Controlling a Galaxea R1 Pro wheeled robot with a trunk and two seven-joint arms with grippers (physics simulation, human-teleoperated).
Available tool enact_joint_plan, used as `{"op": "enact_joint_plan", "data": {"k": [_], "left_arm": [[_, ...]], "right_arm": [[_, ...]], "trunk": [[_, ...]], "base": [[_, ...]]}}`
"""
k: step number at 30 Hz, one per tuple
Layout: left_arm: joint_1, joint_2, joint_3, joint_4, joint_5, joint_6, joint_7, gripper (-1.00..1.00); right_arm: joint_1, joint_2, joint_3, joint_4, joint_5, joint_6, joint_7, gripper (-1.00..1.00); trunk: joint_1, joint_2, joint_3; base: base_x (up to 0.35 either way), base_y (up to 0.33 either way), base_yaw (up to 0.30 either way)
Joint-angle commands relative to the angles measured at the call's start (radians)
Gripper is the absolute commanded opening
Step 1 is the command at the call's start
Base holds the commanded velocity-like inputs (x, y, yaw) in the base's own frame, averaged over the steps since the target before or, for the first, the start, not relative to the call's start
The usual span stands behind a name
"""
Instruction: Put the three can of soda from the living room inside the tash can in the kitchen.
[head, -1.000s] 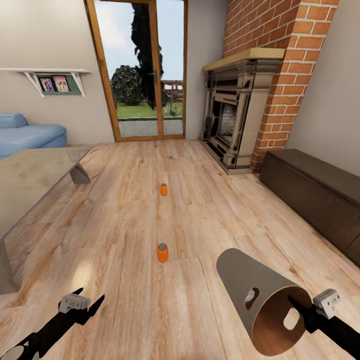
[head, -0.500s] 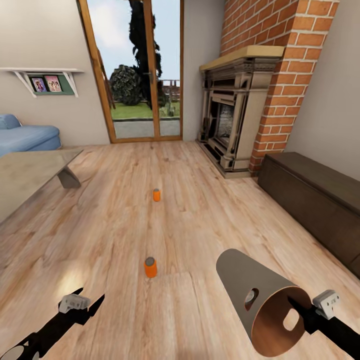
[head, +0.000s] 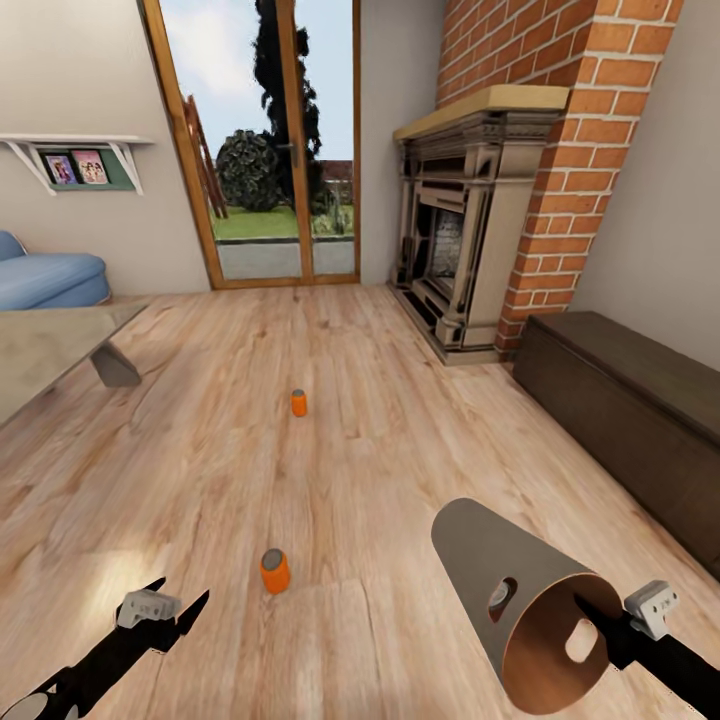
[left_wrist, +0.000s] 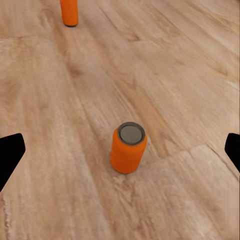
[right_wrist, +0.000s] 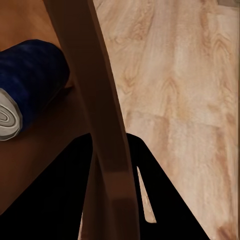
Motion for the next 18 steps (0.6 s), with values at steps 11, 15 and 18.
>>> {"op": "enact_joint_plan", "data": {"k": [11, 15, 18], "left_arm": [[0.000, 0.000, 0.000, 0.025, 0.004, -0.001, 0.000, 1.00], [0.000, 0.000, 0.000, 0.026, 0.003, 0.000, 0.000, 1.00], [-0.001, 0.000, 0.000, 0.026, 0.002, 0.000, 0.000, 1.00]], "right_arm": [[0.000, 0.015, 0.000, -0.001, -0.003, -0.004, 0.000, -1.00], [0.000, 0.021, 0.000, -0.001, -0.002, -0.006, 0.000, -1.00], [0.000, 0.021, 0.000, -0.001, -0.001, -0.006, 0.000, -1.00]], "trunk": [[0.000, 0.000, 0.000], [0.000, 0.000, 0.000], [0.000, 0.000, 0.000]], "base": [[0.311, -0.106, 0.000], [0.312, -0.104, 0.000], [0.312, -0.103, 0.000]]}}
